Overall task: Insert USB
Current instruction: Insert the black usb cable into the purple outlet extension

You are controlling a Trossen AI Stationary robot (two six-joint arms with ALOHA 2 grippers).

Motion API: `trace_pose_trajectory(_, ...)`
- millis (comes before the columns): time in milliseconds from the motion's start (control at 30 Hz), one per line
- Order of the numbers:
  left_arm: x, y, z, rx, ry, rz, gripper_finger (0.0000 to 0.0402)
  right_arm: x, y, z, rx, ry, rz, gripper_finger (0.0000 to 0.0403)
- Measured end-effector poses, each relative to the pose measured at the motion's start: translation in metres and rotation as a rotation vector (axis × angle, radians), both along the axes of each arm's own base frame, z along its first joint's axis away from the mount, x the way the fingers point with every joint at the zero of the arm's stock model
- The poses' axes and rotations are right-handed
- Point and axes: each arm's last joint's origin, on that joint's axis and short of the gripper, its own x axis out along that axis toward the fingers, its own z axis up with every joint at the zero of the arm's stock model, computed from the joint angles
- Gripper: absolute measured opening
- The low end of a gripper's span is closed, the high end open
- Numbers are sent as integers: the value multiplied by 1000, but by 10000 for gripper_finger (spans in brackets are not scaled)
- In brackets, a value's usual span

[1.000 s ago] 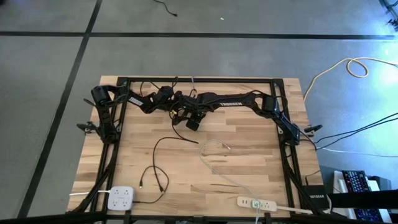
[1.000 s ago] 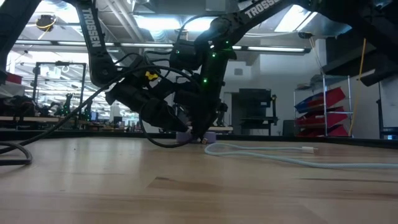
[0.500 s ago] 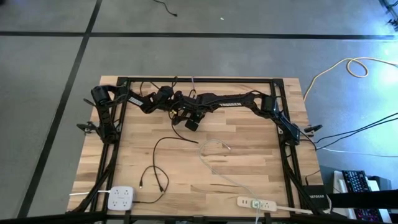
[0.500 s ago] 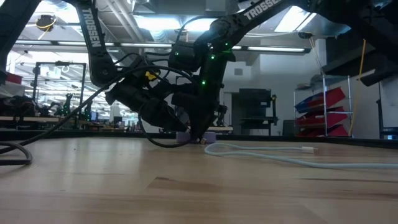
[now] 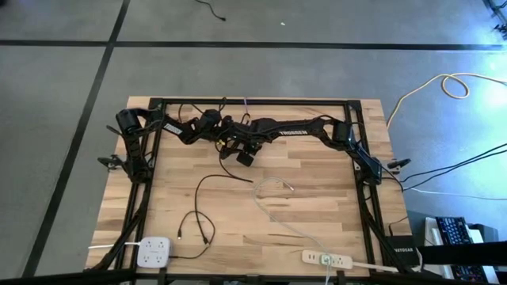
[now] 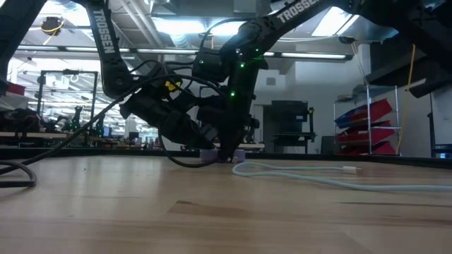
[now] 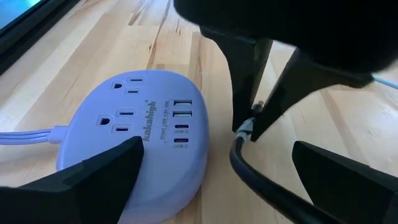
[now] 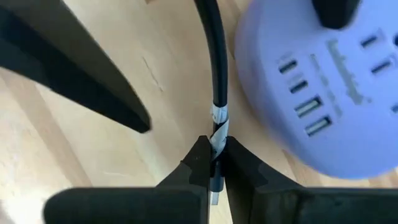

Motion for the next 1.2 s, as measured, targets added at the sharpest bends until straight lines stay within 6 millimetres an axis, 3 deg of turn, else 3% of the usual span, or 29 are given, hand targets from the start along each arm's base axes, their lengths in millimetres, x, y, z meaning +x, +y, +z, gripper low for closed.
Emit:
trace_pose_trajectory(133, -1, -3, 2, -66, 2, -60, 400, -1, 10, 4, -6, 30, -17, 2)
trace_pose_trajectory(367, -6, -3, 21, -111, -43, -79, 400, -7, 36, 41, -139, -1, -100, 1)
trace_pose_trajectory(500, -12, -5, 22, -100, -38, -103, 400, -10, 51, 47, -196, -45, -144, 1)
trace_pose_trajectory(800, -20, -3, 20, 5, -64, -134, 400, -5, 76, 13, -260, -382, -296, 0)
trace_pose_trajectory(1033, -27, 8, 27, -21, -171, -99, 400, -14, 93, 7, -406, -438, -425, 0)
trace_pose_trajectory(1200, -30, 17, 30, -4, -195, -62, 400, -31, 89, 0, -394, -487, -483, 0)
